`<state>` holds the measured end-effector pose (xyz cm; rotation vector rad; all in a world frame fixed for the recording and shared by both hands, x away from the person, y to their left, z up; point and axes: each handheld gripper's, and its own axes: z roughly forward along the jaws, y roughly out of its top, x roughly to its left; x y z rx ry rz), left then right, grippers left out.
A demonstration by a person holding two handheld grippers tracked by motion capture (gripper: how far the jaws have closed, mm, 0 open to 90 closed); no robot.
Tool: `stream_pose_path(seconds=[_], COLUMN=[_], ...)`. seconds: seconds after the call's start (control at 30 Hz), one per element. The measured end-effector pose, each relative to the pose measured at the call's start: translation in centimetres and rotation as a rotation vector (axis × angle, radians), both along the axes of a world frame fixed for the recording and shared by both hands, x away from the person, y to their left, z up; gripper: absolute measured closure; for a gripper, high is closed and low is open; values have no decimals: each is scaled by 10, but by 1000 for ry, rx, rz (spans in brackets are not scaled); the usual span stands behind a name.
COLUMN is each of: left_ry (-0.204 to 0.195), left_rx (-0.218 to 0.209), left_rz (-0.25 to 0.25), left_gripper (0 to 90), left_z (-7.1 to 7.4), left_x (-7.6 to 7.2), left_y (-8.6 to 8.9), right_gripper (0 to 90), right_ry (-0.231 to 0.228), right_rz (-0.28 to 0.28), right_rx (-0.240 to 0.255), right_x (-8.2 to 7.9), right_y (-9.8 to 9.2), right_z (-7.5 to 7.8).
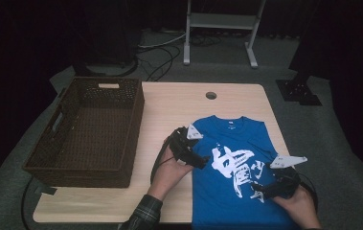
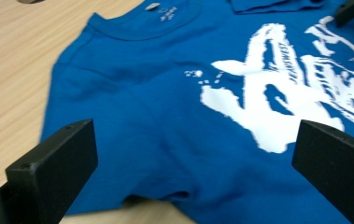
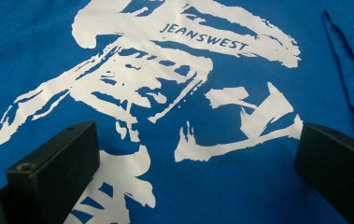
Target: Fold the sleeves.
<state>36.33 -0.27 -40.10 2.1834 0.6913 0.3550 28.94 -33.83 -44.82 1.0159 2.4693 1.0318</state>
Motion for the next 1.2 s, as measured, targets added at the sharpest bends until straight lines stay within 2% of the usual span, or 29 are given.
stream_pose_path(seconds=[0.43, 0.53, 0.83, 0.87, 0.93, 1.13, 1.2], left_ry=[-5, -11, -27, -9, -5, 30, 36], left_rx=[-2, 8, -3, -3, 0, -42, -44], left_rz=[51, 67, 104, 109, 112, 172, 183], left_gripper=[0, 15, 25, 25, 25, 25, 26], left_z=[2, 0, -14, -16, -18, -25, -26], left_x=[24, 30, 41, 44, 45, 55, 57], left_y=[17, 21, 29, 30, 31, 46, 49], right_gripper=[0, 0, 0, 0, 0, 0, 0], right_ry=[0, 0, -1, 0, 0, -1, 0], right_rz=[2, 1, 3, 2, 2, 2, 2], right_rx=[-2, -1, -3, -2, -2, -2, -2], right_x=[0, 0, 0, 0, 0, 0, 0], right_y=[0, 0, 0, 0, 0, 0, 0], right_z=[0, 0, 0, 0, 0, 0, 0])
